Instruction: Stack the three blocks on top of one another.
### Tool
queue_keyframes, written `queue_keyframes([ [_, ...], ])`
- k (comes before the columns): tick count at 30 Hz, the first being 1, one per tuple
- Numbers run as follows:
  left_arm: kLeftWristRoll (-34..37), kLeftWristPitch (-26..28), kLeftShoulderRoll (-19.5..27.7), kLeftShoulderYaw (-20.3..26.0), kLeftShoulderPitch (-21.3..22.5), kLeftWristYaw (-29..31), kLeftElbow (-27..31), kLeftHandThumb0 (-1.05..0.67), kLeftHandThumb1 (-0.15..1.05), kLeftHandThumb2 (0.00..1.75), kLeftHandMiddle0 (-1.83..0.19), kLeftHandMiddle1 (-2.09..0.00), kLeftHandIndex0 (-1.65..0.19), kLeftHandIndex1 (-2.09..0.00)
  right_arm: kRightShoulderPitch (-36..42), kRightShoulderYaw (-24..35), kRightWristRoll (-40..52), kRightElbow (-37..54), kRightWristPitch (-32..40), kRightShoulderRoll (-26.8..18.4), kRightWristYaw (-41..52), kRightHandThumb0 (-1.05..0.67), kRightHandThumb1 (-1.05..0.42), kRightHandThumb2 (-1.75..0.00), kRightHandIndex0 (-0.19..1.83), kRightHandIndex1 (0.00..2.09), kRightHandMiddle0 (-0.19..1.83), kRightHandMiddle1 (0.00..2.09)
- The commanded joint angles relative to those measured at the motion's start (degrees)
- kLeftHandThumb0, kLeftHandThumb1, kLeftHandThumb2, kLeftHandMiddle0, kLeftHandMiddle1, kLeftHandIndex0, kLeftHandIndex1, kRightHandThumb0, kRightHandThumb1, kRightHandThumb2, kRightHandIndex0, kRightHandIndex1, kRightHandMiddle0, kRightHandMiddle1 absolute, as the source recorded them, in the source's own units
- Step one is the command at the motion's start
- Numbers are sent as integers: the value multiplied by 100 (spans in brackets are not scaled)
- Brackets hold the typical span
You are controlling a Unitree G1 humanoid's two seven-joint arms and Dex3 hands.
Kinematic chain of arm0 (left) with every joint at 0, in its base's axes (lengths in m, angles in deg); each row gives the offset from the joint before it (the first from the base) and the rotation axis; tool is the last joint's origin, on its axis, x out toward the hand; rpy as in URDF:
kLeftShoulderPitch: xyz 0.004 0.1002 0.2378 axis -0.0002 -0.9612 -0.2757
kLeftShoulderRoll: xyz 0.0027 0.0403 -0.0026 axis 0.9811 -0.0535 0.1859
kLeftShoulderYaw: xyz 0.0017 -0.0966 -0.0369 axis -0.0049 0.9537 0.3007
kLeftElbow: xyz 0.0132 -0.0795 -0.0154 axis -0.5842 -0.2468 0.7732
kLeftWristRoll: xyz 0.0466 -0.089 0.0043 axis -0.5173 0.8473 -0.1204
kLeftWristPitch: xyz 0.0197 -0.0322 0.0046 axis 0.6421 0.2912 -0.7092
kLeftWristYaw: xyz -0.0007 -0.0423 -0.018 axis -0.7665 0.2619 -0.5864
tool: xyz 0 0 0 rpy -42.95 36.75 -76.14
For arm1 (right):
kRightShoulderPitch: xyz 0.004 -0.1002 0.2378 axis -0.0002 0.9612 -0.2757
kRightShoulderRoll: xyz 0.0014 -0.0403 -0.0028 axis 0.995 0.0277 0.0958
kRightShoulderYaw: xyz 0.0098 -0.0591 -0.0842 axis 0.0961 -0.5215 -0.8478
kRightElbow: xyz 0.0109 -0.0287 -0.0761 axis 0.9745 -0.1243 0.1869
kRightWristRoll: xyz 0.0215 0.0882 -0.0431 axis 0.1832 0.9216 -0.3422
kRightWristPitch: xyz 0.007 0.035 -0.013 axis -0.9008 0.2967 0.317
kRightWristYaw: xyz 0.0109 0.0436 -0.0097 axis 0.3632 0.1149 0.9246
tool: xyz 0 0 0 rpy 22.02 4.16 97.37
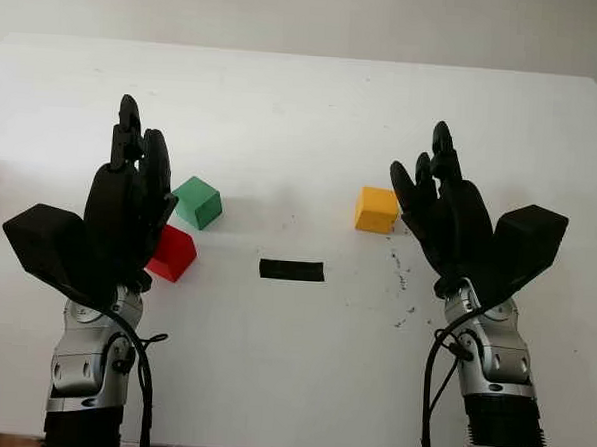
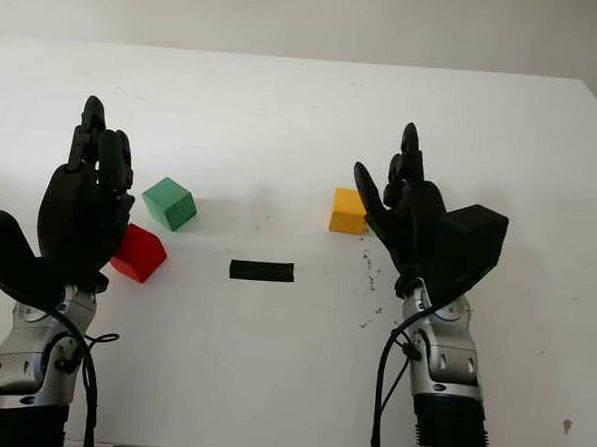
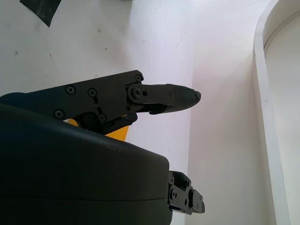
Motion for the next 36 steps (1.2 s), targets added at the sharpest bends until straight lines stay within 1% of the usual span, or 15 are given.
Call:
queue_keyframes([
  [1, -15, -2, 3, -11, -116, 7, 107, -66, 105, 63, 19, 0, 19, 0, 55, 50, 41, 71, -26, -32, 25, -47, -105, -32, -19, 0, -19, 0],
  [11, -54, -58, 46, 17, 3, 35, -62, -66, 105, 64, 19, 0, 19, 0, -91, 14, -10, -164, -133, -57, 120, -51, -105, -32, -19, 0, -19, 0],
  [14, -68, -53, 90, 78, -54, 0, 95, -65, 105, 61, 19, 0, 19, 0, -95, -1, -92, -143, -177, -94, 106, -56, -105, -33, -19, 0, -19, 0],
  [16, -172, -170, 264, 136, -96, 67, 240, -63, 105, 59, 17, -2, 18, -1, -112, 3, -163, -125, -196, -88, 23, -60, -105, -35, -19, 0, -19, 0],
  [18, -341, -269, 607, 212, -138, 227, 426, -59, 105, 59, 7, -7, 10, -5, -118, 10, -195, -118, -275, -84, 2, -62, -105, -37, -19, 0, -19, 0],
  [19, -435, -301, 885, 290, -146, 369, 549, -56, 105, 58, 1, -10, 5, -8, -121, 19, -194, -119, -315, -73, -4, -61, -105, -39, -19, 0, -19, 0],
  [20, -489, -317, 1071, 351, -156, 472, 634, -56, 105, 49, -12, -15, -7, -15, -117, 23, -196, -111, -340, -61, -11, -61, -105, -41, -19, 0, -19, 0],
  [22, -860, -443, 1535, 411, -174, 612, 749, -57, 105, 42, -24, -20, -18, -20, -116, 34, -191, -87, -328, -31, -52, -63, -105, -43, -19, 0, -19, 0],
  [24, -1304, -798, 1961, 456, -174, 703, 694, -59, 105, 34, -38, -24, -30, -28, -117, 58, -137, -50, -260, 10, -100, -67, -105, -41, -19, 0, -19, 0],
  [25, -1447, -795, 2215, 517, -169, 807, 725, -60, 105, 32, -41, -24, -32, -30, -116, 68, -112, -43, -251, 27, -120, -67, -105, -40, -19, 0, -19, 0],
  [28, -1690, -460, 2861, 669, -181, 1188, 941, -63, 105, 15, -43, -16, -39, -32, -120, 58, -126, -66, -310, 23, -162, -68, -105, -43, -19, 0, -19, 1],
  [30, -1921, -466, 3412, 751, -236, 1559, 988, -66, 102, 9, -41, -11, -41, -31, -141, 60, -138, -86, -302, 31, -222, -68, -105, -44, -19, 0, -19, 1],
  [32, -2036, -385, 3915, 821, -283, 2009, 1132, -66, 99, 6, -36, -6, -44, -25, -156, 62, -126, -96, -299, 30, -239, -69, -105, -44, -19, 0, -19, 2],
  [35, -2183, -166, 4439, 798, -277, 2520, 1332, -57, 91, 4, -29, -4, -48, -17, -173, 74, -72, -121, -320, 28, -206, -69, -105, -45, -19, 0, -19, 0],
  [36, -2375, -139, 4646, 752, -293, 2657, 1383, -59, 87, 4, -25, -3, -51, -15, -179, 78, -57, -113, -298, 28, -207, -69, -105, -46, -19, 0, -19, 0],
])
